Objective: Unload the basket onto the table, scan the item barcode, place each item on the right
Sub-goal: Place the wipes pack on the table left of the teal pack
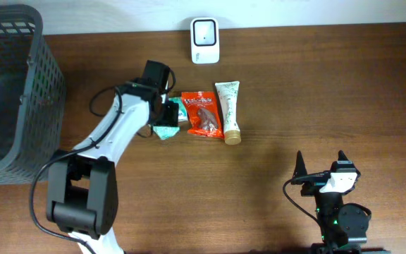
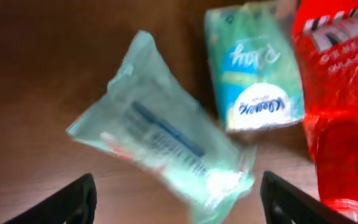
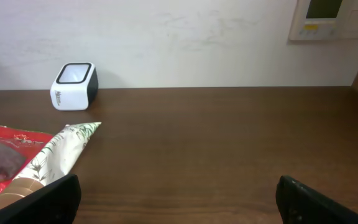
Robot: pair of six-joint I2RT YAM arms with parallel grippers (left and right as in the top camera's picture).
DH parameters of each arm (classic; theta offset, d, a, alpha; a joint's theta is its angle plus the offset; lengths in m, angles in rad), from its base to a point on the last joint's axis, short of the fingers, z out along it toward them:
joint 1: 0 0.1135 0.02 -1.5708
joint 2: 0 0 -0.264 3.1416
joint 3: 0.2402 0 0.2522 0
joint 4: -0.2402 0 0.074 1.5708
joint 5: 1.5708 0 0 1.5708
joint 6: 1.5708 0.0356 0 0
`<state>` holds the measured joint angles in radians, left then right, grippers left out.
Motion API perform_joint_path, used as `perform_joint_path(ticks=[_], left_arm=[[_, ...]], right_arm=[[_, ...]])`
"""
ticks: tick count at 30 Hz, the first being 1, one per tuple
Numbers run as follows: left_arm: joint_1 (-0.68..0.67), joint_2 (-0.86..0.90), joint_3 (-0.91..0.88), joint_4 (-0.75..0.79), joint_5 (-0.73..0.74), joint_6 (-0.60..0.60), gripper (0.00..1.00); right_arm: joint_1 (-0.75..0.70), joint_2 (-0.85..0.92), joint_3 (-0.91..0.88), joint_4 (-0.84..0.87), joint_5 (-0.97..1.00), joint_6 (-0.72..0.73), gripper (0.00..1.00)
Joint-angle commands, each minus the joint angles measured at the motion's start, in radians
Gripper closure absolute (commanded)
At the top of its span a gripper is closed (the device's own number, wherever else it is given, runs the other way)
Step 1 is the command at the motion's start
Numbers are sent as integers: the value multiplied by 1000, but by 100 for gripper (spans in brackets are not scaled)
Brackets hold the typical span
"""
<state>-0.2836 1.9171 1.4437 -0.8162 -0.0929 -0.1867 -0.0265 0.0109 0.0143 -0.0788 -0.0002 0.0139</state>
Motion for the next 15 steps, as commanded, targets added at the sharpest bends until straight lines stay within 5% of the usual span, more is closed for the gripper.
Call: perform_joint_path(ticks=[1,8,15], left_arm=[[68,-54,221,-87,-28,27,12],[300,-195,667,-131,-29,24,5],[612,-202,698,-130,-27,17,0]], right_arm=[[-7,-7,-9,-3,5,-3,1],[-7,-7,-9,-3,5,-3,1],[-7,-7,-9,-3,5,-3,2]])
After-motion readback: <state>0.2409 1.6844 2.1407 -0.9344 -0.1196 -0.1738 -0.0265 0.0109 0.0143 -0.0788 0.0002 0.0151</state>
